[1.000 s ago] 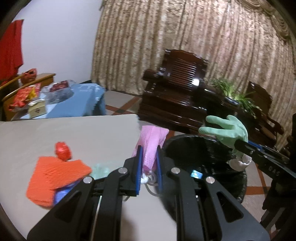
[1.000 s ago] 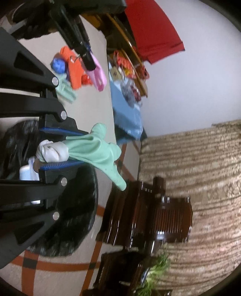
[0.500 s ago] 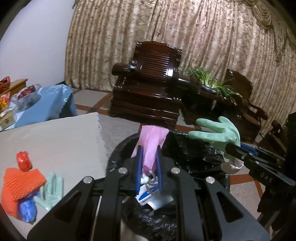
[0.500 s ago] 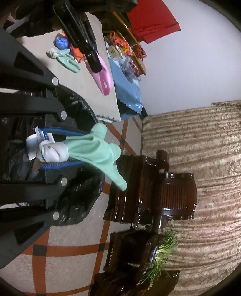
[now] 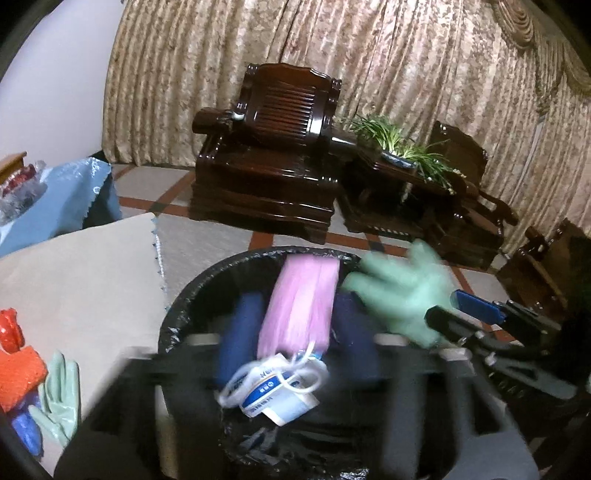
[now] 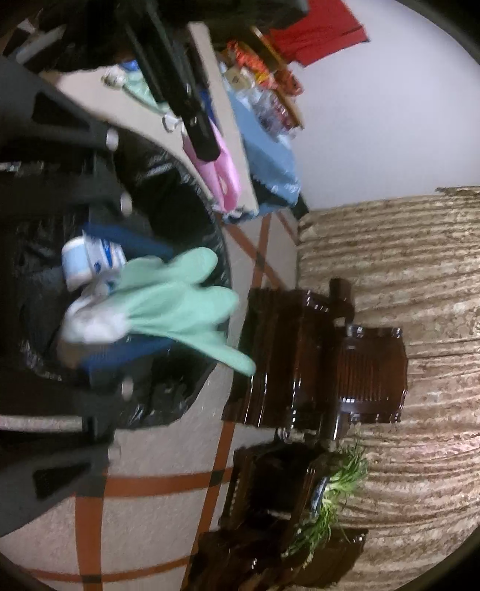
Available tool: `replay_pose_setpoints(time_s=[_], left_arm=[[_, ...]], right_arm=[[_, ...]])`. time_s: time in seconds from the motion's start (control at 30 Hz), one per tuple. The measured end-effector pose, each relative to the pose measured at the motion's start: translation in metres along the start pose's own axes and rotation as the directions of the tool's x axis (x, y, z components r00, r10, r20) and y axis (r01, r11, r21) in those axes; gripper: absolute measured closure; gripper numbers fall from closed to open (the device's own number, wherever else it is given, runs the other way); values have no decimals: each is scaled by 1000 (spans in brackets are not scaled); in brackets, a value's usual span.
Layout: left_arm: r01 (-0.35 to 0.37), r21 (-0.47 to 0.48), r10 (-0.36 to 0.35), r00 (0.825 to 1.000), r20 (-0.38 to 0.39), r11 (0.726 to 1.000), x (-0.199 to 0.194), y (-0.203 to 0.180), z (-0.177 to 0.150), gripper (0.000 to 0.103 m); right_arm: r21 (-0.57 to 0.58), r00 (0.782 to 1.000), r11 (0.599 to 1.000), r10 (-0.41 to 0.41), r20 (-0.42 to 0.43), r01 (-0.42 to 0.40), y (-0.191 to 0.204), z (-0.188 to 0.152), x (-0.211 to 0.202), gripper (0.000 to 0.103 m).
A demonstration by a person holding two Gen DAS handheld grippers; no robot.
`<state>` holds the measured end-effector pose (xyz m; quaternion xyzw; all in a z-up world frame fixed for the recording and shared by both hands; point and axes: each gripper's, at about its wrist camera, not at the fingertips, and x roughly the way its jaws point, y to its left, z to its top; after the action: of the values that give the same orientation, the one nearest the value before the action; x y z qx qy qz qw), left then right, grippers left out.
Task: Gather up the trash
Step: 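Open both grippers to drop the mask and glove into the bin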
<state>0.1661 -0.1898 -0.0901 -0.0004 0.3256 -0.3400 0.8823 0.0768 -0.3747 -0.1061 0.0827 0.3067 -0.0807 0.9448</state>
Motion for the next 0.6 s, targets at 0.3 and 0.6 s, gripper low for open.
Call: replay_pose_setpoints(time_s=[0.3,0.6], left_arm=[[-124,26,123,991,53,992,-37,33,-12,14],[-296,-60,300,952,64,953,-101,84,-30,9]], right_arm=[[4,999,1000,-16,30,16,6,-4,-12,6],[-5,997,998,68,27,-68,44,-2,-10,6]])
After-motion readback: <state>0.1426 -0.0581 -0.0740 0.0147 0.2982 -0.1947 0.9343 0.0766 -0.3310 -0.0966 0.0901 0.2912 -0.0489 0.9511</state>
